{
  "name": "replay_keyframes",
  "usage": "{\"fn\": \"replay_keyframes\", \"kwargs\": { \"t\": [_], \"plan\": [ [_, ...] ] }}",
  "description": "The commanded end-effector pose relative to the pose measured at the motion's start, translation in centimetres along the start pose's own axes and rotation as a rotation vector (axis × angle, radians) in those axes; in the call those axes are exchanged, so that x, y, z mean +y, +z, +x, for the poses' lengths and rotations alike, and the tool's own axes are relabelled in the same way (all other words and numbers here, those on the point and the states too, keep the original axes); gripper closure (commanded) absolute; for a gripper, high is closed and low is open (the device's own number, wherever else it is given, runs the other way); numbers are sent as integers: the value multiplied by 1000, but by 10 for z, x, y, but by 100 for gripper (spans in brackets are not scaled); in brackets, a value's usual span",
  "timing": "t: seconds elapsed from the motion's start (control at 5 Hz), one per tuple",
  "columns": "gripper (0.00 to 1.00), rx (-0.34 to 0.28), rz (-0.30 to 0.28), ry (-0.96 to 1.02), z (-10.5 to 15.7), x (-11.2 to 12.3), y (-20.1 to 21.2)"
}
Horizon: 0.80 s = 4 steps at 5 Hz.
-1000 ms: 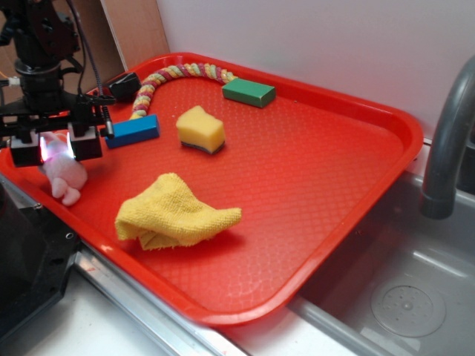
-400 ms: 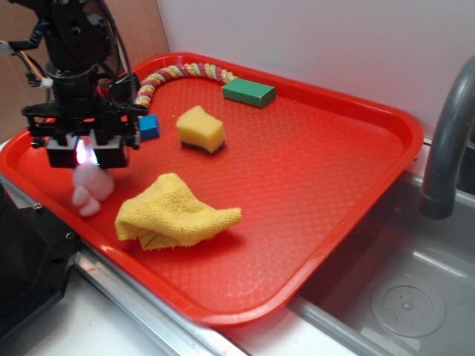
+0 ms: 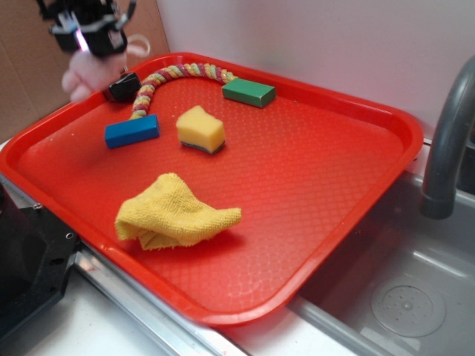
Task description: Grab the pink bunny.
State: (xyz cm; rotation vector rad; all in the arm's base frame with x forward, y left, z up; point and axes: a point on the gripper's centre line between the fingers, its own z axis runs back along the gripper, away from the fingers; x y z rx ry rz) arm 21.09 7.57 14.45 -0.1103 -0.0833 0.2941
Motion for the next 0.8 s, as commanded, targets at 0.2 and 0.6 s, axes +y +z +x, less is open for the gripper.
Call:
{"fn": "replay_keyframes", "kwargs": {
  "t": [0.2, 0.6],
  "plan": [
    [100, -64, 54, -245, -36, -40, 82],
    [100, -37, 88, -295, -50, -51, 70]
  ]
}}
